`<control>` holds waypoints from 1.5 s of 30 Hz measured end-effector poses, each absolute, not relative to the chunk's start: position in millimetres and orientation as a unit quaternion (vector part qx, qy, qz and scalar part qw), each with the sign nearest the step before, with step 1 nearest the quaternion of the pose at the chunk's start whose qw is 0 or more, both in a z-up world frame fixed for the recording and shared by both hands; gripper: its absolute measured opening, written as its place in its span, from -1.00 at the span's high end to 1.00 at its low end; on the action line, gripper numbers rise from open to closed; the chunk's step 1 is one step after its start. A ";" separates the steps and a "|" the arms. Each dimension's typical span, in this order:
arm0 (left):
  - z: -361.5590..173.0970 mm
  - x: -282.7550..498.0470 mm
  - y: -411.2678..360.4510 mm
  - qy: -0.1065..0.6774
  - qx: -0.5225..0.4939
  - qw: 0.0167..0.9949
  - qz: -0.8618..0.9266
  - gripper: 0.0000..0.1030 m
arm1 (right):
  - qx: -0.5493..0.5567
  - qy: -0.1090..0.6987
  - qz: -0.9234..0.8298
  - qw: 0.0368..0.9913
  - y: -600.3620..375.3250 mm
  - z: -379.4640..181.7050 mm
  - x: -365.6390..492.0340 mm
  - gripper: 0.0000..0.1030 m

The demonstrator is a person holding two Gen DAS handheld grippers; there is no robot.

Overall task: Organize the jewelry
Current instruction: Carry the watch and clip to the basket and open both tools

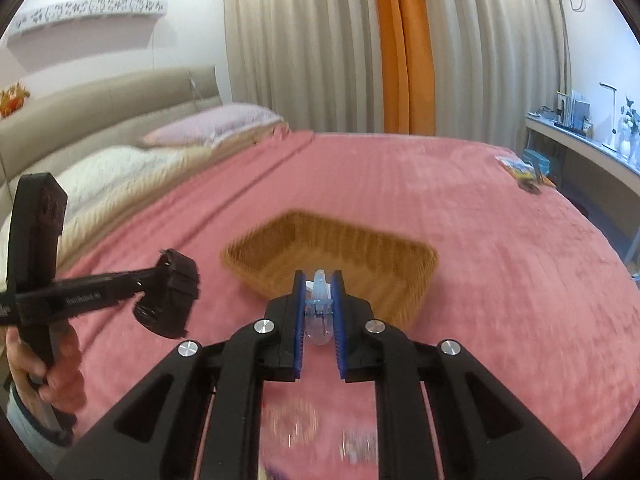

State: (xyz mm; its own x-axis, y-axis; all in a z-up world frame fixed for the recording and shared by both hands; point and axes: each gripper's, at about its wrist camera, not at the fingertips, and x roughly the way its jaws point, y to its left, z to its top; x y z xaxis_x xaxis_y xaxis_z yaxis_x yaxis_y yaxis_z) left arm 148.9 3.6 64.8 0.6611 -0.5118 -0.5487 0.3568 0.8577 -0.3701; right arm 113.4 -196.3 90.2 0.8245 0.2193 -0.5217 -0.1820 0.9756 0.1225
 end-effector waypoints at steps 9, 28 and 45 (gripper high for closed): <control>50.0 238.6 -43.7 0.319 -0.082 0.922 -0.203 0.93 | 0.060 0.285 0.079 0.953 -203.5 42.7 214.1 0.80; 6.0 270.5 -53.9 0.388 -0.075 0.891 -0.225 0.52 | 0.103 0.396 0.073 0.909 -224.4 -27.7 252.5 0.26; 77.9 87.2 -14.5 0.280 -0.074 0.910 -0.296 0.02 | 0.086 0.312 0.080 0.943 -230.9 56.6 101.1 0.08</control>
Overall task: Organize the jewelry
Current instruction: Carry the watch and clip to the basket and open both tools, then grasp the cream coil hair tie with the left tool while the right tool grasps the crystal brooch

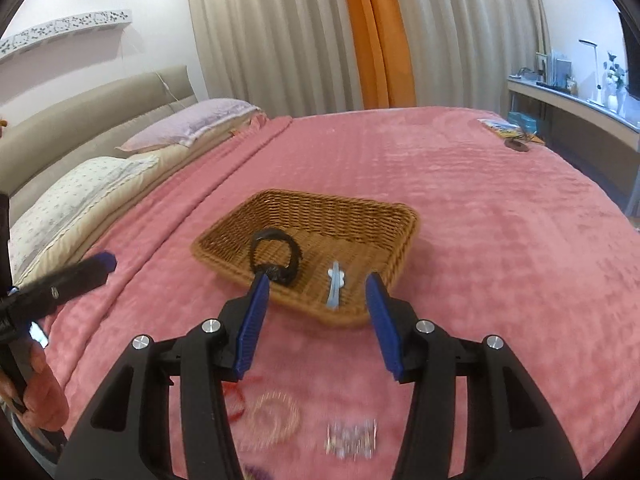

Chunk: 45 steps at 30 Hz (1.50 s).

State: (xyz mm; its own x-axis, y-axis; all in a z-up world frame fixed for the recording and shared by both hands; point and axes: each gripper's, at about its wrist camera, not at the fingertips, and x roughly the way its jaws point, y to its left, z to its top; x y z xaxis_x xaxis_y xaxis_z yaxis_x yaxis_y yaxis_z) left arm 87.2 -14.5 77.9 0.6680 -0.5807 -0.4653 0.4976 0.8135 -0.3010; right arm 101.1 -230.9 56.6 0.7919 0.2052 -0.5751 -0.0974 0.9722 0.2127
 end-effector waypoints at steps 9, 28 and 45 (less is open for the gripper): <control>23.1 29.0 -15.7 0.331 -0.069 0.897 -0.285 0.02 | 0.047 0.307 0.070 0.948 -218.1 47.2 35.1 0.09; -63.0 43.4 -59.3 0.456 -0.019 0.840 -0.293 0.31 | 0.078 0.451 0.056 0.887 -237.9 -63.2 66.7 0.50; -61.0 39.7 -63.5 0.442 -0.002 0.853 -0.276 0.82 | 0.057 0.429 0.061 0.899 -230.7 -57.1 60.6 0.85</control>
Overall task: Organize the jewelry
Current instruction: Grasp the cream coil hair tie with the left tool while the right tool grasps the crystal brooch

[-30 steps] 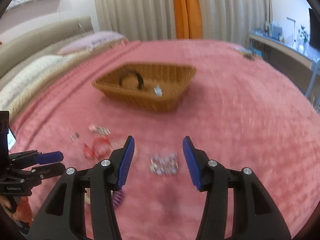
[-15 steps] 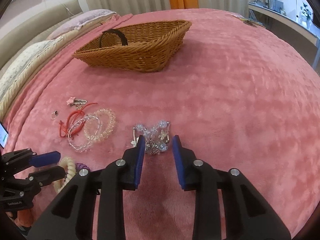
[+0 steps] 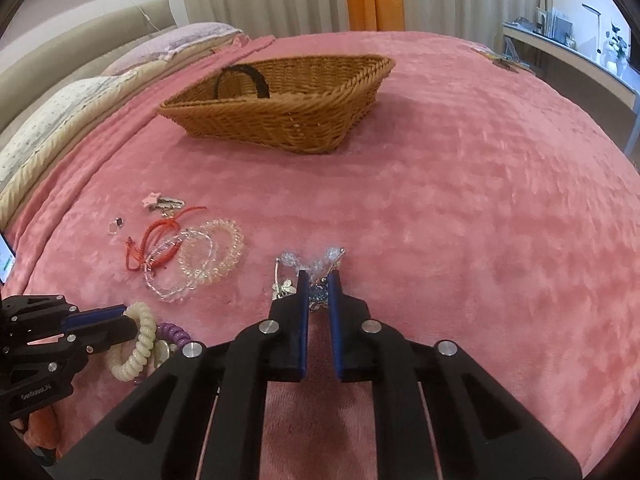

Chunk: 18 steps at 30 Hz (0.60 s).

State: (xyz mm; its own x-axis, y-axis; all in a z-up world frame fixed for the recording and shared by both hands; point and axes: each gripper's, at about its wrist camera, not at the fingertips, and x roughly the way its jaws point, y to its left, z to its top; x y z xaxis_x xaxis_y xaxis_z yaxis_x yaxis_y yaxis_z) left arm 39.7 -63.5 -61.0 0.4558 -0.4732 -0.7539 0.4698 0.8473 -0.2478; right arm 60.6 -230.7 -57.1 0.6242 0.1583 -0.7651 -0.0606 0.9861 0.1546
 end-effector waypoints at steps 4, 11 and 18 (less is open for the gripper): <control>-53.7 36.4 -50.3 0.431 -0.015 0.864 -0.260 0.82 | 0.067 0.419 0.061 0.903 -235.3 -51.0 55.3 0.85; -44.4 40.9 -5.4 0.418 -0.047 0.882 -0.214 0.82 | 0.104 0.409 0.054 0.905 -265.3 -36.3 45.2 0.85; -55.9 42.9 9.8 0.421 -0.067 0.879 -0.212 0.82 | 0.082 0.448 0.075 0.887 -254.0 -46.6 22.5 0.85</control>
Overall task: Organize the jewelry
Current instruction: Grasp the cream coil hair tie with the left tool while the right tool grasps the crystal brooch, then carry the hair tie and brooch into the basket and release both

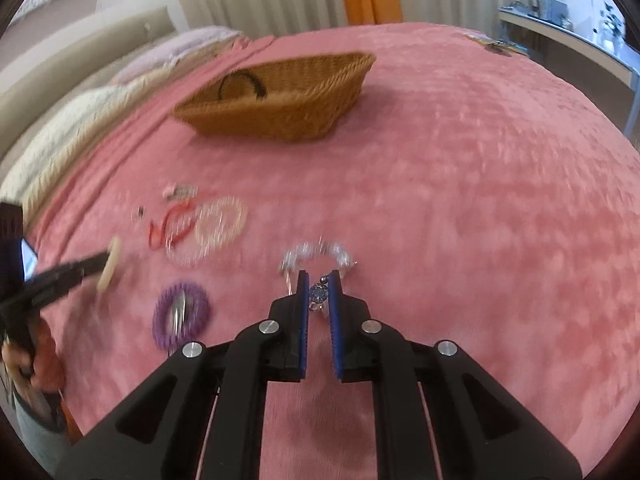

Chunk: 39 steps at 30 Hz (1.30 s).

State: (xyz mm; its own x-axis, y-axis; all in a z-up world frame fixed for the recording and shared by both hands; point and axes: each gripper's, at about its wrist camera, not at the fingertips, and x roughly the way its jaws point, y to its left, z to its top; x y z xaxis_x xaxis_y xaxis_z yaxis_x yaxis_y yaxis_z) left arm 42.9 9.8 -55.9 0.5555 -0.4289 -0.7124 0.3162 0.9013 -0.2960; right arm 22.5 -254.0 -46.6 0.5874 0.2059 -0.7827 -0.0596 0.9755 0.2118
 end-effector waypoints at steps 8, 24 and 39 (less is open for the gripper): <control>-61.9 41.3 6.0 0.420 -0.059 0.877 -0.227 0.82 | 0.093 0.454 0.067 0.884 -265.2 -41.3 12.6 0.14; -67.5 39.0 2.9 0.419 -0.054 0.875 -0.234 0.82 | -0.041 0.463 0.014 0.885 -230.1 -63.1 45.8 0.81; -4.5 27.9 8.4 0.334 -0.045 0.910 -0.241 0.82 | -0.045 0.378 0.044 0.924 -211.2 20.9 27.5 0.86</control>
